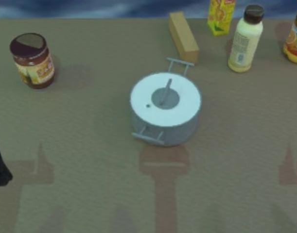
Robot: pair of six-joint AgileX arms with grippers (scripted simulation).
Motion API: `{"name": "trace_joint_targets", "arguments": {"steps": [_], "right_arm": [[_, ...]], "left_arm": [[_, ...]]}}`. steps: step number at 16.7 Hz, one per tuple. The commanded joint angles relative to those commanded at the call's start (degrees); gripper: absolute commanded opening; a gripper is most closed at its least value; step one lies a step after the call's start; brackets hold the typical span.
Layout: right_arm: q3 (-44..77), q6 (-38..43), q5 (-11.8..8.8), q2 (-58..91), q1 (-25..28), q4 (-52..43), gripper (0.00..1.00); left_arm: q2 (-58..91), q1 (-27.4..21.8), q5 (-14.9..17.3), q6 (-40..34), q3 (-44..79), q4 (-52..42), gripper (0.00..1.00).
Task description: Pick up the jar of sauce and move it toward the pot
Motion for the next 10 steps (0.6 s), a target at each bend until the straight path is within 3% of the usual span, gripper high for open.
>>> {"name": "trace_joint_targets", "arguments": {"steps": [5, 10], "right_arm": [[0.0, 0.0, 0.0, 0.0, 0.0, 0.0, 1.0], [0.0, 0.0, 0.0, 0.0, 0.0, 0.0, 1.0]], "left_arm": [[3.03, -0.13, 0.3, 0.51, 1.86, -1.99, 1.0], [17.25, -0.55, 1.6, 3.09, 13.67, -10.52, 1.0]]}}
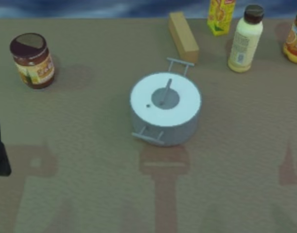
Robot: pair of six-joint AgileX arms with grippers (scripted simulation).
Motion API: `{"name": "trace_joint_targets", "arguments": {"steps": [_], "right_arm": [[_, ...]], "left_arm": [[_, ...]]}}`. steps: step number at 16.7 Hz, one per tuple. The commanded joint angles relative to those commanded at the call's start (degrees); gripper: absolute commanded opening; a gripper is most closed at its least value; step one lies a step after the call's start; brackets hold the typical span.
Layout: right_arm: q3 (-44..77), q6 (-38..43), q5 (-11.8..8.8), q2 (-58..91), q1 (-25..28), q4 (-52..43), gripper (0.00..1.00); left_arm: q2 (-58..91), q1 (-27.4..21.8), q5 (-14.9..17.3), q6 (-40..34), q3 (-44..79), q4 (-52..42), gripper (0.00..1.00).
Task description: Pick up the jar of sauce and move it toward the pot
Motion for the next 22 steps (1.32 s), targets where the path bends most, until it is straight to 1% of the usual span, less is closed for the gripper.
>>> {"name": "trace_joint_targets", "arguments": {"steps": [5, 12, 18, 22], "right_arm": [[0.0, 0.0, 0.0, 0.0, 0.0, 0.0, 1.0], [0.0, 0.0, 0.0, 0.0, 0.0, 0.0, 1.0], [0.0, 0.0, 0.0, 0.0, 0.0, 0.0, 1.0], [0.0, 0.0, 0.0, 0.0, 0.0, 0.0, 1.0]], "left_arm": [[21.19, -0.33, 1.55, 3.97, 20.88, -11.94, 1.0], [56.76, -0.46, 3.3, 10.57, 58.42, -31.75, 1.0], [87.63, -0.24, 3.97, 16.01, 90.79, -48.44, 1.0], [105.58, 0.01, 3.99, 19.0, 108.8, -57.69, 1.0]]}}
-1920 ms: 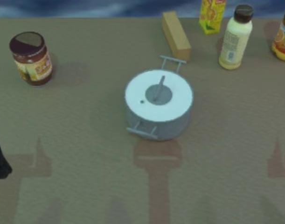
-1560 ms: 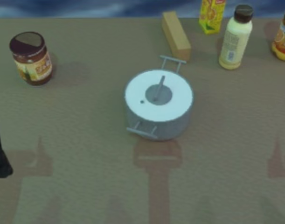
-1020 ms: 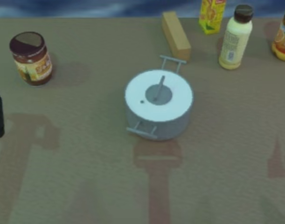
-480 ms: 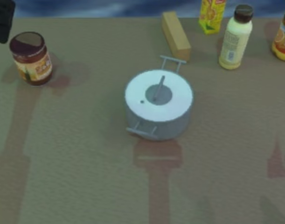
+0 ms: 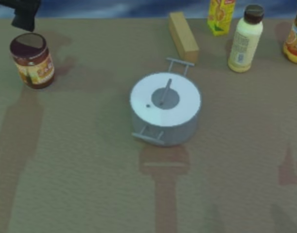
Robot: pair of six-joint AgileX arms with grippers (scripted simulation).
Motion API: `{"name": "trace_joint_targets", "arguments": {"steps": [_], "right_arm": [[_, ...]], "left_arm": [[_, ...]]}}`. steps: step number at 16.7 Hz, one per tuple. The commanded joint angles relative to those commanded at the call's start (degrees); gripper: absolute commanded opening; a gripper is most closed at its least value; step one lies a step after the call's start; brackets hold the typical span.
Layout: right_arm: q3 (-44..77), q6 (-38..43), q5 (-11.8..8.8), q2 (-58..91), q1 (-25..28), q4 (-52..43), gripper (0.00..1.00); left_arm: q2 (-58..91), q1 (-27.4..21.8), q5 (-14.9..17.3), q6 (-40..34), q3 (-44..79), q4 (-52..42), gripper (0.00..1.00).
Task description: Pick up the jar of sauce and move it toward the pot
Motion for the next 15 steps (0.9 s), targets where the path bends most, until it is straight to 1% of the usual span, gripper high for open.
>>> {"name": "trace_joint_targets", "arguments": {"steps": [3, 7, 15], "right_arm": [[0.0, 0.0, 0.0, 0.0, 0.0, 0.0, 1.0], [0.0, 0.0, 0.0, 0.0, 0.0, 0.0, 1.0], [0.0, 0.0, 0.0, 0.0, 0.0, 0.0, 1.0]], "left_arm": [[10.69, 0.2, -0.11, 1.71, 10.37, -5.34, 1.0], [19.29, 0.37, -0.27, 3.0, 18.34, -9.46, 1.0], [20.49, 0.09, -0.31, 3.07, 19.03, -9.69, 1.0]]}}
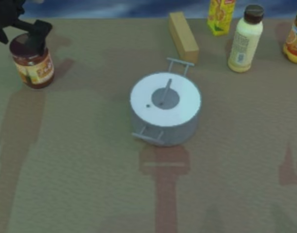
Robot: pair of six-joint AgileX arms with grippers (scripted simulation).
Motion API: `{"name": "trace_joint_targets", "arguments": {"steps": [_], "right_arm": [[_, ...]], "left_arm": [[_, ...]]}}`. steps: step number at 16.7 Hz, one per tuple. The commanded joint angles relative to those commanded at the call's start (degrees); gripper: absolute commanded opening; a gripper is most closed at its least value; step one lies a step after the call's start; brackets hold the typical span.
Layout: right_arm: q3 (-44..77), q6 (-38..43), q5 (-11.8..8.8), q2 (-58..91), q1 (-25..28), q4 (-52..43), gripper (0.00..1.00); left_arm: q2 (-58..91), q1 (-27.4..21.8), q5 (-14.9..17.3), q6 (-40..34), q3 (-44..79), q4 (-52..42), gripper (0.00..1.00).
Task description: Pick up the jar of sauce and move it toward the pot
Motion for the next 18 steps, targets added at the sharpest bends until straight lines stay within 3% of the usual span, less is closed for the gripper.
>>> {"name": "trace_joint_targets", "arguments": {"steps": [7, 11, 18], "right_arm": [[0.0, 0.0, 0.0, 0.0, 0.0, 0.0, 1.0], [0.0, 0.0, 0.0, 0.0, 0.0, 0.0, 1.0], [0.0, 0.0, 0.0, 0.0, 0.0, 0.0, 1.0]], "left_arm": [[1.14, -0.12, -0.05, -0.33, -8.3, 9.59, 1.0], [1.19, -0.13, -0.05, -0.33, -8.59, 9.89, 1.0], [1.19, -0.13, -0.05, -0.33, -8.59, 9.89, 0.47]]}}
